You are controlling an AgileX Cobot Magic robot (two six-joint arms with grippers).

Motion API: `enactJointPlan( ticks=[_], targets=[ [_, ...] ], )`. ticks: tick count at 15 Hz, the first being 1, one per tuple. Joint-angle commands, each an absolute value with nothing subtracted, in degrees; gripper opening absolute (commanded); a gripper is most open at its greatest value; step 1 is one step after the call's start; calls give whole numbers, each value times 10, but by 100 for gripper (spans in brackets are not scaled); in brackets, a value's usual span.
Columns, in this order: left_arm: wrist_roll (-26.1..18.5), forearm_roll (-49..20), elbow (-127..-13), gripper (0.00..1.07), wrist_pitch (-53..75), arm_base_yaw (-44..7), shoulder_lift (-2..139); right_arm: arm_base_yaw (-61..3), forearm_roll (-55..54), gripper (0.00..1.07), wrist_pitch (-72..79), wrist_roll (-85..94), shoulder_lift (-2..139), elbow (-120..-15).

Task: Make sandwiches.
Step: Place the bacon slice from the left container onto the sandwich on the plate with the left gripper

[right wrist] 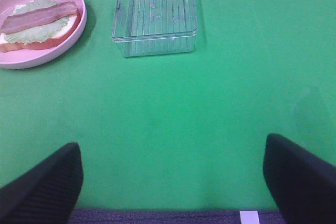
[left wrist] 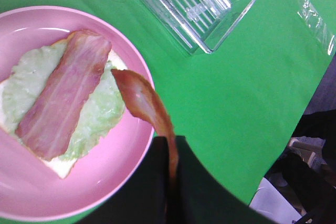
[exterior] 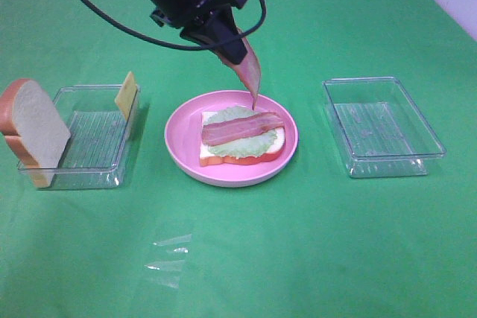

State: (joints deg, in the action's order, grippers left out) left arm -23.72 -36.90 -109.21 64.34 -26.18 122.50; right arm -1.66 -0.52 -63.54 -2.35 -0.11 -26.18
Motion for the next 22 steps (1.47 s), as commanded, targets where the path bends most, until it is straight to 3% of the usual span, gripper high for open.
enactJointPlan(
  ticks=[1,7,9,10,12,17,22],
  targets=[
    [-253,-386,-1132,0,641,-286,1278,-13,-7,89,-634,-19,-19,-261],
    [-248,-370,-1194,0,643,-312,1369,-13,-7,89,-634,-19,-19,-261],
    [-215,-317,-1194,0,639,-311,1380,-13,-7,89,-634,-19,-19,-261],
    [-168,-243,-1194,0,638,-311,1379,-13,-7,89,-634,-19,-19,-261],
    [-125,-184,-1194,0,637,-311,1379,-13,-7,89,-634,-19,-19,-261],
    [-34,-131,-1194,0,592,-311,1379,-13,-7,89,-634,-19,-19,-261],
    [-22,-126,-1194,0,598,-311,1379,-13,-7,89,-634,-19,-19,-261]
  ],
)
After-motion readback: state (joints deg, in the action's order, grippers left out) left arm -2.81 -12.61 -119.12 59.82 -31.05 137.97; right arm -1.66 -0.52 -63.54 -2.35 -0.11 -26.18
